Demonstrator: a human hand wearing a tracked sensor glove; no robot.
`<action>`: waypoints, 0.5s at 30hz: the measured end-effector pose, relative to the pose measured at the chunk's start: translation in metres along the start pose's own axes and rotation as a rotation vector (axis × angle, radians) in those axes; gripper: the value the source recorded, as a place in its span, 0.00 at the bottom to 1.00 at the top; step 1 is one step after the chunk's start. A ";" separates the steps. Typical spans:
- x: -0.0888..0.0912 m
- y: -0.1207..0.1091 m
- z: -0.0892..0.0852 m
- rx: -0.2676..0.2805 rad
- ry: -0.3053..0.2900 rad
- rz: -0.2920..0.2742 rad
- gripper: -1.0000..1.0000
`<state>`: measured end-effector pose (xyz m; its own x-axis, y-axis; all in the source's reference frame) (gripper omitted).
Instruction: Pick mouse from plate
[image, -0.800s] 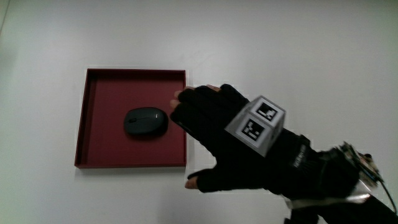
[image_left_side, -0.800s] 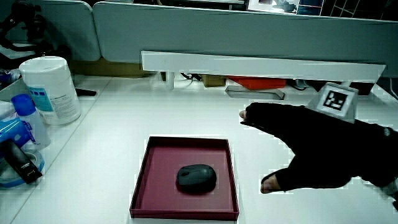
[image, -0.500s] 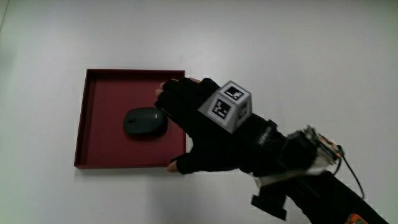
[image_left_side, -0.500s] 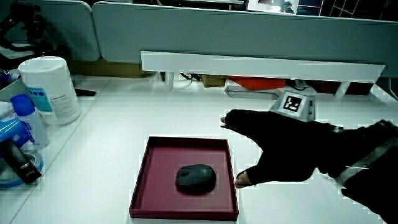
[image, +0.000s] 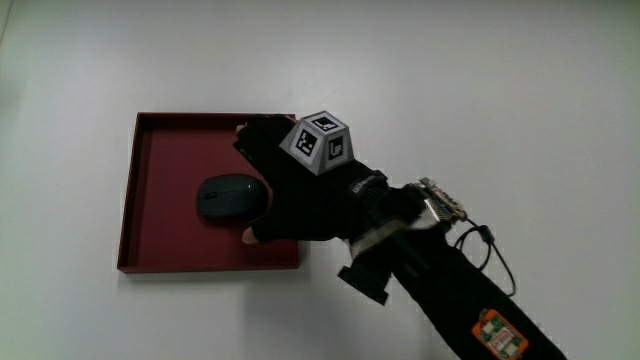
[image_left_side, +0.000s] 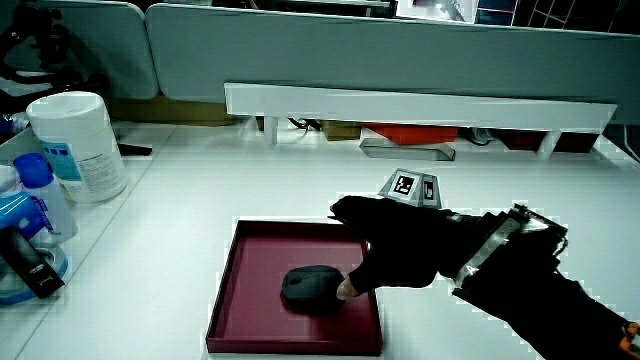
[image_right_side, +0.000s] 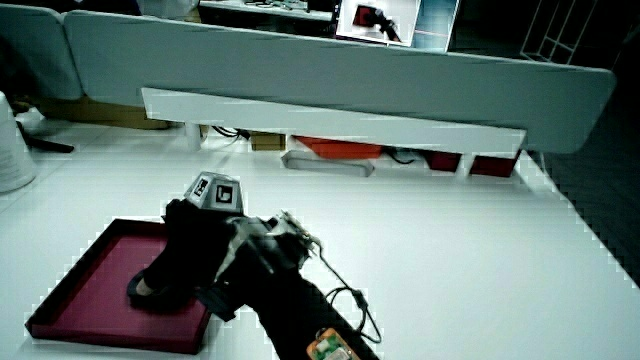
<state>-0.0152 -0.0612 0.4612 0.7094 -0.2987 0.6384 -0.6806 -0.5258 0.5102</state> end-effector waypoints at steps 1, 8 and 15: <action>0.001 0.003 -0.002 -0.003 0.001 -0.008 0.50; 0.009 0.024 -0.020 -0.033 0.008 -0.052 0.50; 0.011 0.038 -0.034 -0.068 0.005 -0.082 0.50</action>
<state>-0.0395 -0.0576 0.5067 0.7623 -0.2533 0.5956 -0.6316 -0.4925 0.5988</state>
